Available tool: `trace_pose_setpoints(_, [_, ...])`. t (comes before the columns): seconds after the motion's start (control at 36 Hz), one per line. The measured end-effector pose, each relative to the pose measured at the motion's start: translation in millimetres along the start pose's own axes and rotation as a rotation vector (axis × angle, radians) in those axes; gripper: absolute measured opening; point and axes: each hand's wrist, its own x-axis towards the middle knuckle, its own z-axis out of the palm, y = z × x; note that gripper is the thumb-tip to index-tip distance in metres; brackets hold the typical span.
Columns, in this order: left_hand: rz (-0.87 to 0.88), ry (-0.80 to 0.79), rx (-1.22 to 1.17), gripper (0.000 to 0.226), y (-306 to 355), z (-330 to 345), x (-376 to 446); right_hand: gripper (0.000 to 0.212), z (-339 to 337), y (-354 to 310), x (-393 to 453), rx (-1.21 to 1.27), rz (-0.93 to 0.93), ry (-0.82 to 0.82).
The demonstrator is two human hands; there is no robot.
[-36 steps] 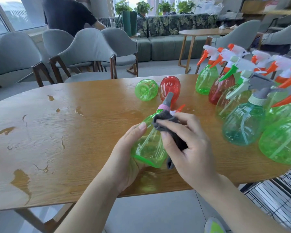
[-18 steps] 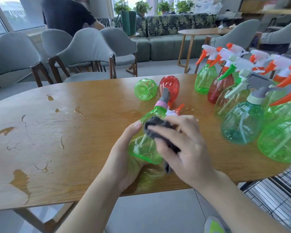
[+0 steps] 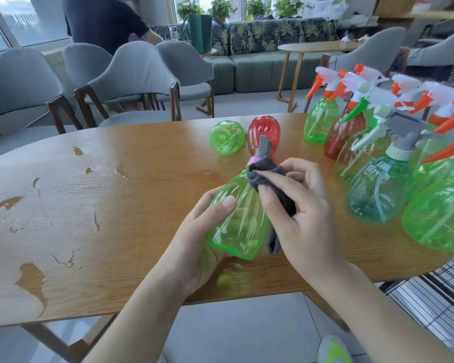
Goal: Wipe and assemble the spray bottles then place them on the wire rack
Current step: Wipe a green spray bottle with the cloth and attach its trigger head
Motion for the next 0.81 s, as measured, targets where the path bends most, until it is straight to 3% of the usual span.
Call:
trace_pose_setpoints(0.11, [0.004, 0.039, 0.016, 0.061, 1, 2, 0, 0.024, 0, -7, -2, 0.009, 0.013, -0.035])
trace_pose_setpoints(0.22, [0.022, 0.059, -0.055, 0.062, 0, 1, 1, 0.021, 5, -15, -15, -0.068, -0.191, -0.079])
trace_pose_setpoints(0.33, [-0.042, 0.007, -0.137, 0.039, 4, 4, -4, 0.021, 10, -15, -30, -0.188, -0.445, -0.205])
trace_pose_setpoints(0.42, [-0.071, -0.011, -0.134, 0.042, 5, 5, -6, 0.023, 11, -11, -32, -0.231, -0.482, -0.192])
trace_pose_setpoints(0.56, [-0.005, -0.010, -0.091, 0.039, 5, 5, -2, 0.024, 0, -8, -14, -0.196, -0.339, -0.137])
trace_pose_setpoints(0.67, [-0.052, -0.001, -0.065, 0.063, 3, 1, -1, 0.028, -5, 4, 0, -0.181, -0.169, -0.095])
trace_pose_setpoints(0.81, [-0.063, -0.026, -0.055, 0.065, 0, 2, -3, 0.027, -6, 3, 4, -0.043, 0.015, -0.046])
